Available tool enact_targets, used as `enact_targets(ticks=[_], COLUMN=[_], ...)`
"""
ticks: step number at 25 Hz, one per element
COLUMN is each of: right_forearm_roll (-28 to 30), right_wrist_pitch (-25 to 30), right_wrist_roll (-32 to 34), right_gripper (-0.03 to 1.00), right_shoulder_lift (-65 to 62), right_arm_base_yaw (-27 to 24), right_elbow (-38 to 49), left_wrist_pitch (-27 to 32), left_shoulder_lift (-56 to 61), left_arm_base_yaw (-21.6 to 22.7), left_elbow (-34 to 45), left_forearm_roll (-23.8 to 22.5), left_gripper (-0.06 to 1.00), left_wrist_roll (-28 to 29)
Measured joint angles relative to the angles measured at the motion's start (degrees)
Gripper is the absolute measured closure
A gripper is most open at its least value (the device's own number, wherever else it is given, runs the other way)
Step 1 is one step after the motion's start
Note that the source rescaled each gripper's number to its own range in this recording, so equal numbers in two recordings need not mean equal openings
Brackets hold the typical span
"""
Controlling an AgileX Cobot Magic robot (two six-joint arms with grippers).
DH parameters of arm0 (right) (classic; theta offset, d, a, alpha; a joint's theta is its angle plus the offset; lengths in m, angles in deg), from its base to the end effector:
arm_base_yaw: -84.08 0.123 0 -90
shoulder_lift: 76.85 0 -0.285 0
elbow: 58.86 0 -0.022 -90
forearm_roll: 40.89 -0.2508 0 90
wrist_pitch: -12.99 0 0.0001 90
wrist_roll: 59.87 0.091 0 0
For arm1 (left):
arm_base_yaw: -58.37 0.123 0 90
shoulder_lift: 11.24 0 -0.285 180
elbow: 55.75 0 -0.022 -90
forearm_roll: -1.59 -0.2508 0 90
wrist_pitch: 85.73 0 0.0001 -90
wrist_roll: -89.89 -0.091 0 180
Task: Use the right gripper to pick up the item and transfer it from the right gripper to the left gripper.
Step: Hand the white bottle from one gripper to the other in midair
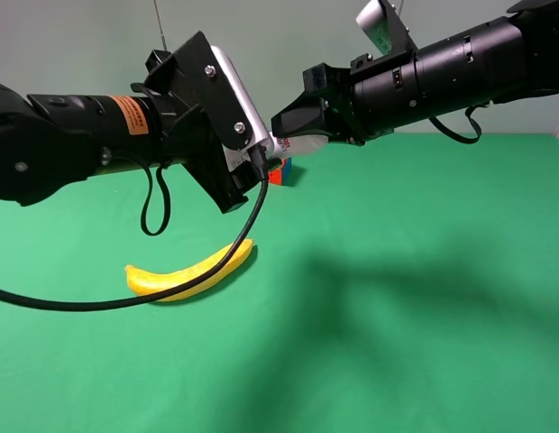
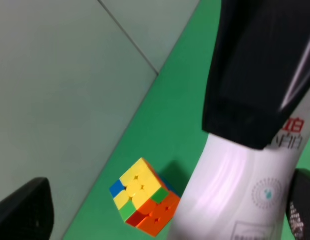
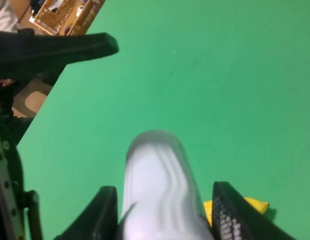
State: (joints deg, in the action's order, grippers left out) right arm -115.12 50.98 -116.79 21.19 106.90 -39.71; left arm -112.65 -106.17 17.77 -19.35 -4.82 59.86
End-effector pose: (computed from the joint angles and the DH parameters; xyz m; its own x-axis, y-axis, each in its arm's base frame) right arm 0.2830 0.1777 0.2639 -0.7365 -0.1079 -0.6677 -0.5812 0.6059 0.5433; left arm 0.2364 -0.2087 0.2349 0.2466 0.5572 -0.7929 0.6691 0.4940 0.5552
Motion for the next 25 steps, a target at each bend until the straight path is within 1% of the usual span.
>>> enact_targets(ticks=[7,12,20,25], right_forearm_roll=[0.07,0.25,0.39,0.44], right_wrist_pitch=[1.48,2.35,2.65,2.77], right_wrist_roll=[0.00,0.00,0.00,0.05], right_gripper=[0.94,0.94,0.94,0.94], right_shoulder_lift=[0.00,0.00,0.00,0.00], right_arm_base_yaw=[0.00,0.00,0.00,0.00], right_elbow=[0.00,0.00,0.00,0.00], left_wrist_pitch=[-3.02,-6.81,-11.47,-13.11], left_shoulder_lift=[-3.16,-5.52,-8.47,-10.10], left_arm_base_yaw=[-0.05,-0.05,0.00,0.06], left_elbow=[0.00,0.00,0.00,0.00], left_forearm_roll=[-0.01,0.11,0.26,0.26], left_gripper=[-0.06,-0.06,-0.06,-0.06], left_wrist_roll=[0.39,0.97,1.64,1.69])
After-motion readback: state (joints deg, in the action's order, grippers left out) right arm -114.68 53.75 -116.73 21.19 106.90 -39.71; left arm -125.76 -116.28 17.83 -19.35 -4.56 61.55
